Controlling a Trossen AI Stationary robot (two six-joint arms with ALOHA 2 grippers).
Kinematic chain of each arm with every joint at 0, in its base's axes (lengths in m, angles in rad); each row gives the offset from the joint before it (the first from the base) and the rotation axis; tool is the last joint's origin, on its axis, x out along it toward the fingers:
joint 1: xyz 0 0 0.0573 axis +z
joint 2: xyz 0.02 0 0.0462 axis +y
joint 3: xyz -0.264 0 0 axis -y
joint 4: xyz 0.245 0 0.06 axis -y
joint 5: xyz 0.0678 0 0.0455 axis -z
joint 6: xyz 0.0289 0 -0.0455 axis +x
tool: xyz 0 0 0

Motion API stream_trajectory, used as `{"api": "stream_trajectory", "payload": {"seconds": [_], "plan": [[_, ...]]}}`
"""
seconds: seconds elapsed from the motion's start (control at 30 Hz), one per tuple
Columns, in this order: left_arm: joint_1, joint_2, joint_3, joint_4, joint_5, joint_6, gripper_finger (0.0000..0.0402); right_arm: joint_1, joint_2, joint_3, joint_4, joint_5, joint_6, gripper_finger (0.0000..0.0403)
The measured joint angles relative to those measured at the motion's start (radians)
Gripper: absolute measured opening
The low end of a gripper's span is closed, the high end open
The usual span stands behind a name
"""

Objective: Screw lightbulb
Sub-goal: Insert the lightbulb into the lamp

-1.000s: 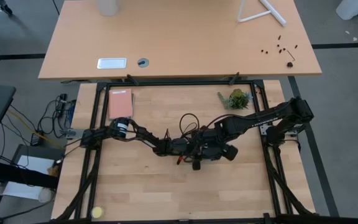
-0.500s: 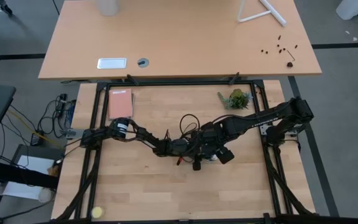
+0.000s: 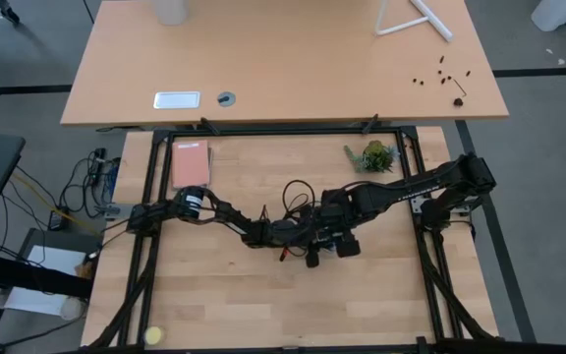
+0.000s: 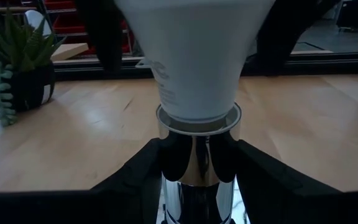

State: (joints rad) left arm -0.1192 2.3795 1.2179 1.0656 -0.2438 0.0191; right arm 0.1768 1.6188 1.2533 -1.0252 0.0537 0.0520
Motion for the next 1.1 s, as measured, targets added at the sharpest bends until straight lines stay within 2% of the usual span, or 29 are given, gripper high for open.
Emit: {"api": "stream_trajectory", "payload": {"seconds": [0.5, 1.1], "plan": [[-0.009, 0.0, 0.0, 0.016, -0.058, -0.016, 0.0173, -0.001, 0.0, 0.0, 0.002, 0.015, 0.414, 0.0278], [-0.009, 0.0, 0.0, 0.015, -0.071, -0.039, 0.0173, -0.021, 0.0, 0.0, -0.007, 0.004, 1.122, 0.0278]]}}
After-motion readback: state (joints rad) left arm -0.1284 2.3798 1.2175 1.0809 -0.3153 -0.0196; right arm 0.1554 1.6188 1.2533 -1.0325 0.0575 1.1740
